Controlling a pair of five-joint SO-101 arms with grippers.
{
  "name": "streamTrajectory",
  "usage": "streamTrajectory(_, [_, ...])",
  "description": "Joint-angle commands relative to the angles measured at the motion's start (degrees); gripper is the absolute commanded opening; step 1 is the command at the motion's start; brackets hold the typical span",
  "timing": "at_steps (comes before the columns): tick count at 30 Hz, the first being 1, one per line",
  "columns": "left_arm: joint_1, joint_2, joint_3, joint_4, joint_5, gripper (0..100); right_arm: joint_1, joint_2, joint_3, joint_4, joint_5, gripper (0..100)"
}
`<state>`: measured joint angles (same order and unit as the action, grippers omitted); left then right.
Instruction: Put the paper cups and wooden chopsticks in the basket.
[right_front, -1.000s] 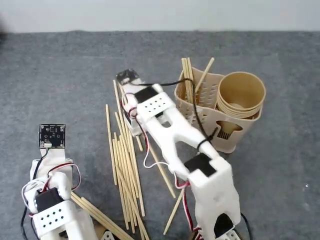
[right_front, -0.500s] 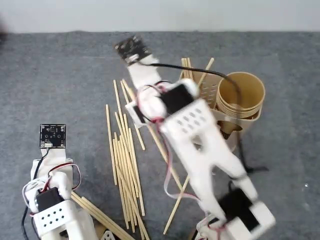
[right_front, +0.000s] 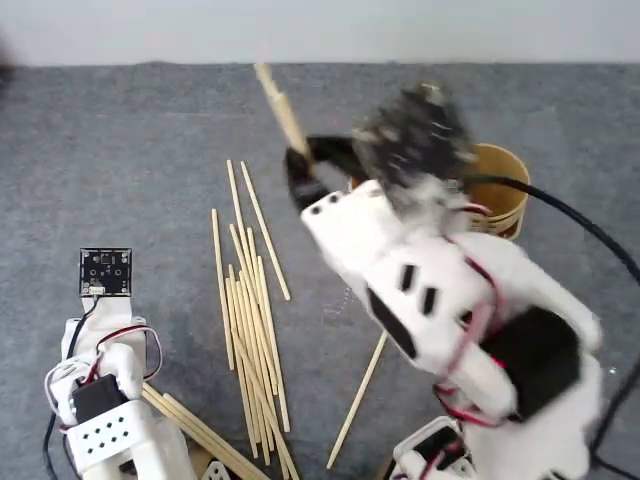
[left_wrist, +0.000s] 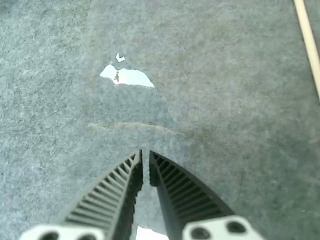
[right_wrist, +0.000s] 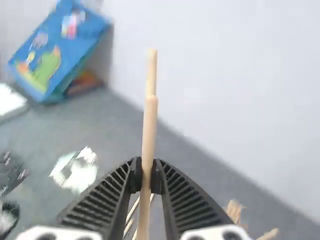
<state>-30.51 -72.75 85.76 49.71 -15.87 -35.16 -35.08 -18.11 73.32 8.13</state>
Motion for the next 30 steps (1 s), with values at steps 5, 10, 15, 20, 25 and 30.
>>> streamTrajectory(5, [-0.1, -0.5, -0.3, -1.2, -0.7, 3, 9.9, -3.1, -2.7, -10.4, 0.8, 0.9])
streamTrajectory(10, [-0.1, -0.5, -0.3, -1.2, -0.7, 3, 13.6, -3.7, 4.0, -18.2, 1.0, 0.9])
streamTrajectory(15, [-0.1, -0.5, -0.3, -1.2, -0.7, 3, 17.4, -3.8, 15.7, -28.5, 0.8, 0.9])
streamTrajectory(20, [-0.1, -0.5, -0.3, -1.2, -0.7, 3, 17.9, -6.0, 25.8, -32.5, 0.7, 0.9])
streamTrajectory(25, [-0.1, -0.5, -0.3, -1.2, -0.7, 3, 17.9, -10.2, 34.3, -35.6, 1.0, 1.2])
streamTrajectory(30, [-0.1, -0.5, -0.3, -1.2, -0.7, 3, 18.4, -10.5, 36.0, -36.6, 0.8, 0.9])
